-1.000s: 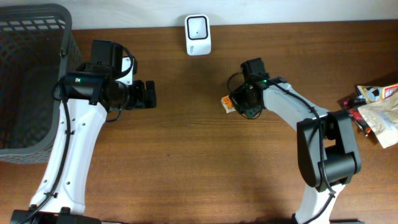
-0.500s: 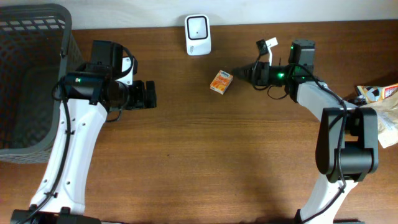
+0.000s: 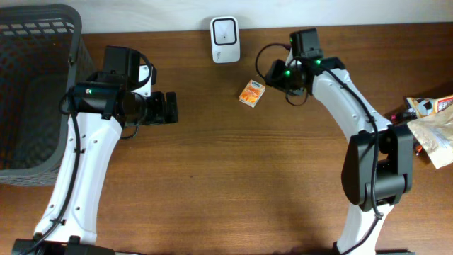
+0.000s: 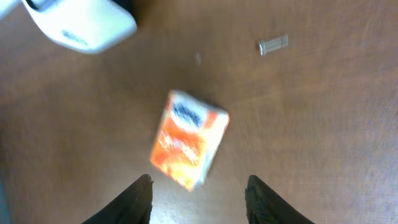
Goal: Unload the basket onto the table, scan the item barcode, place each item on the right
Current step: 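Lift the Kleenex pack and carry it toward the scanner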
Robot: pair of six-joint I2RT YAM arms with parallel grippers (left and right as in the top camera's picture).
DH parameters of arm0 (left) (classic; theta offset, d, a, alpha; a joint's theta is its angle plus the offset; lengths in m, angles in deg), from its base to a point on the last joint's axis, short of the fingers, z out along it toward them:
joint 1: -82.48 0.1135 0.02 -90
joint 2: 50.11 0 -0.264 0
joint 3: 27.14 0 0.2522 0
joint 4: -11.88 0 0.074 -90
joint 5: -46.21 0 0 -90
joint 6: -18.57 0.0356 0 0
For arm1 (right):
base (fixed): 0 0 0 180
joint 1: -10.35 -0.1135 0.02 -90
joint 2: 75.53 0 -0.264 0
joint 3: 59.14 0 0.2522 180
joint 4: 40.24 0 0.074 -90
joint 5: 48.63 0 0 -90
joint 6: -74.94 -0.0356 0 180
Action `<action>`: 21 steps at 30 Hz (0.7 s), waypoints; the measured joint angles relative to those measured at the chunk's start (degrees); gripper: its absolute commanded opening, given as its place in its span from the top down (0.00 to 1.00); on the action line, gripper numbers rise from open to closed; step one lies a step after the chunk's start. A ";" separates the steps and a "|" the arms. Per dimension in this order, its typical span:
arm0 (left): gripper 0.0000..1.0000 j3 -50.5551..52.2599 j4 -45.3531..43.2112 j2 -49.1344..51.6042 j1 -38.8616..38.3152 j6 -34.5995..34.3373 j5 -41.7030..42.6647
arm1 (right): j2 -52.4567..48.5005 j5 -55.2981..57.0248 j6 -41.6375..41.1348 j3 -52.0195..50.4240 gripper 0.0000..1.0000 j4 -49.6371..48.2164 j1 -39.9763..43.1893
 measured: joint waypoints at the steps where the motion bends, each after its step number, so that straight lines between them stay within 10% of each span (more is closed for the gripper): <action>1: 0.01 0.00 0.02 0.00 0.00 0.00 0.00 | 0.00 1.16 -0.79 0.11 0.51 -0.46 -0.48; 16: 0.01 0.00 0.02 0.00 0.00 0.00 0.00 | -10.23 5.14 -11.13 0.11 0.53 -8.68 -4.92; 21: 0.01 0.00 0.00 0.00 0.00 0.00 0.00 | -11.98 4.98 -12.28 0.17 0.75 -9.20 -5.03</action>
